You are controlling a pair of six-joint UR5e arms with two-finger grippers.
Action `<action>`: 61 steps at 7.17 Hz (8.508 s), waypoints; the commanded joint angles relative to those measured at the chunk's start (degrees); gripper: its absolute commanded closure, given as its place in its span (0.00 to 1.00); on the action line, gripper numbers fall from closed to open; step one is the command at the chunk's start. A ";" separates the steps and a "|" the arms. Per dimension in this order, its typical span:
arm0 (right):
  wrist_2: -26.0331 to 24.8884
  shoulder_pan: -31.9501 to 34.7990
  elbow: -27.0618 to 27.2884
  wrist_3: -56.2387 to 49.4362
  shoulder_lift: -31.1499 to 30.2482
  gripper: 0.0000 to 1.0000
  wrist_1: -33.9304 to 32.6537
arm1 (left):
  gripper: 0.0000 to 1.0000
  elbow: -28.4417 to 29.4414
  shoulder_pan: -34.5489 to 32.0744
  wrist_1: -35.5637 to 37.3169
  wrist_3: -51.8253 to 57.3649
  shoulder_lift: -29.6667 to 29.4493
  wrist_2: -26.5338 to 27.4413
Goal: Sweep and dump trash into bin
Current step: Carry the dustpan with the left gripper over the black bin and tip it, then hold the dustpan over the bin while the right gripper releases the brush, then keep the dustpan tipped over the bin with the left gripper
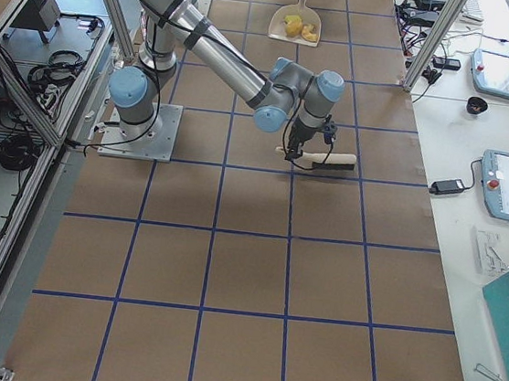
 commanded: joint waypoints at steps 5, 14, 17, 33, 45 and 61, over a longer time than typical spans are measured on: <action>0.13 0.00 0.17 0.47 0.03 1.00 -0.23 | 1.00 4.08 4.75 -9.74 5.91 2.71 -4.82; 0.13 -0.17 0.08 0.56 0.03 0.63 -0.41 | 1.00 18.74 24.88 -22.67 23.40 2.63 -5.26; 0.13 -0.17 0.17 0.73 0.03 0.43 -2.16 | 1.00 24.19 30.51 -24.08 30.53 -0.34 -5.35; 11.64 0.70 -8.58 1.88 -14.64 0.00 12.19 | 1.00 62.53 37.82 -27.95 42.05 -27.51 -8.07; 11.56 13.89 -12.40 7.06 -17.89 0.00 15.23 | 1.00 64.99 37.73 -21.62 43.01 -28.48 -9.39; 11.64 17.67 -11.70 11.28 -20.62 0.00 17.60 | 1.00 52.44 32.64 7.07 39.94 -21.80 -7.90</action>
